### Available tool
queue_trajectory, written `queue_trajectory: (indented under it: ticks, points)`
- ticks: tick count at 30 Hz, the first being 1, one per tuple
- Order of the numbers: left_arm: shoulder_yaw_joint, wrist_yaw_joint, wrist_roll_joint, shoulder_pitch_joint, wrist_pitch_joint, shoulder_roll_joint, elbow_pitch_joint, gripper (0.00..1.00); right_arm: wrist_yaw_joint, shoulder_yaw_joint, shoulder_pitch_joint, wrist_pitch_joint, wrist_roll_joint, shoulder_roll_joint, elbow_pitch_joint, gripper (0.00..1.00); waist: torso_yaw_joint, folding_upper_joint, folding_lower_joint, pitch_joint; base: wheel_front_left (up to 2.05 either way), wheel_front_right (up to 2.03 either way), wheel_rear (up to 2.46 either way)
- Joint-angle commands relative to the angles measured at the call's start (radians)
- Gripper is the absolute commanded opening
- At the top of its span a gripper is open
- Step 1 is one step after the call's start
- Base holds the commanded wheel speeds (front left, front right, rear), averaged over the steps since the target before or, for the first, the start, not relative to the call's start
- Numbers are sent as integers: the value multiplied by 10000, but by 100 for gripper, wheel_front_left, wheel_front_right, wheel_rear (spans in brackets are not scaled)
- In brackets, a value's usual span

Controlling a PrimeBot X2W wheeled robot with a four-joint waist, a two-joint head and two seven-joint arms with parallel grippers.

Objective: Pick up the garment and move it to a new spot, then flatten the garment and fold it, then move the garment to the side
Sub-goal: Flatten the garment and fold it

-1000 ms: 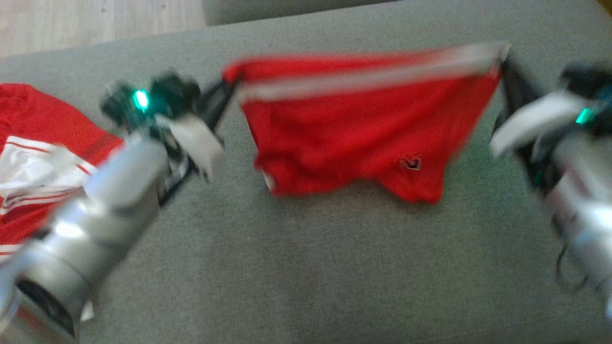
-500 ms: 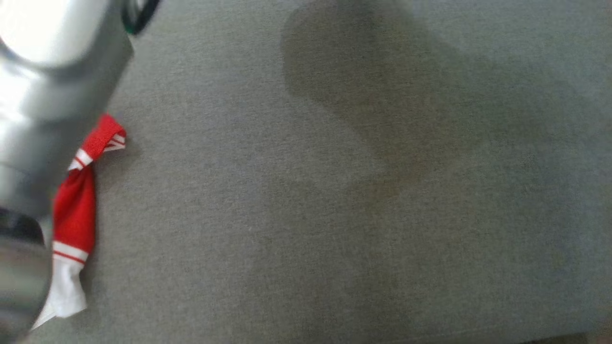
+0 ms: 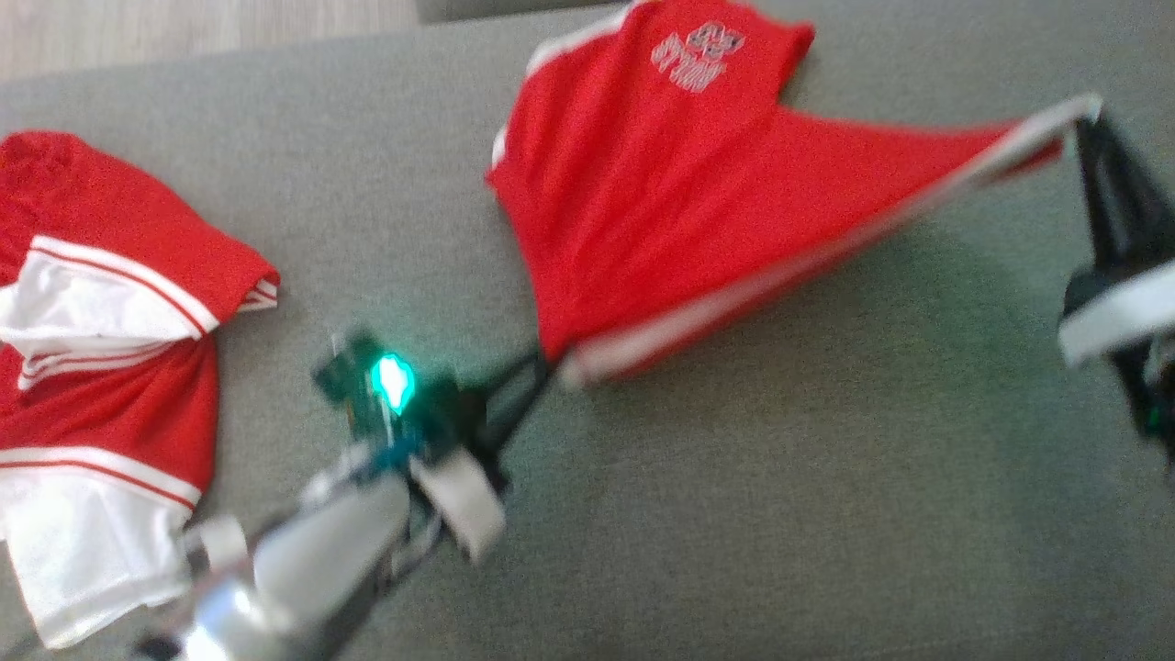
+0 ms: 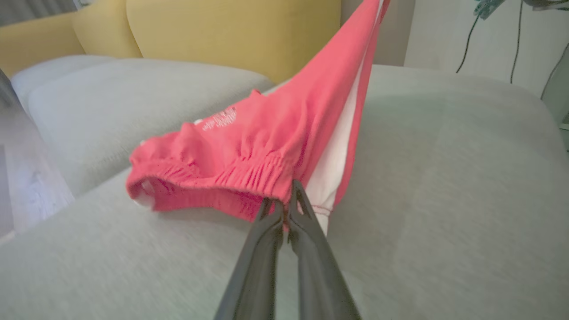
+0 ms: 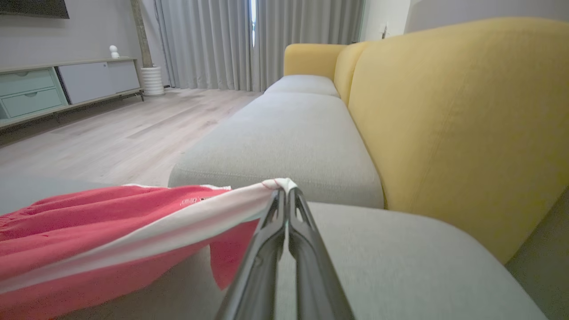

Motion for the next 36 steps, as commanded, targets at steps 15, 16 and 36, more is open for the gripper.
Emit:
queue_trajectory:
  ticks: [15,16,36]
  points:
    - [-133,1042,-859,3656,421,1069,-2551,0,65,-3244,5785,1548,-431,-574,-4056,0,46,0,2,-1355,0,0,0]
    - [-4,1064,-1068,3681,452,1033,-2778,0,65,-3475,5888,1746,-557,-478,-4357,0,147,0,2,-1303,0,0,0]
    - [1568,549,-3470,1819,953,-764,-2732,0,65,-1369,735,2880,-965,-759,-1998,0,2236,0,2,543,0,0,0]
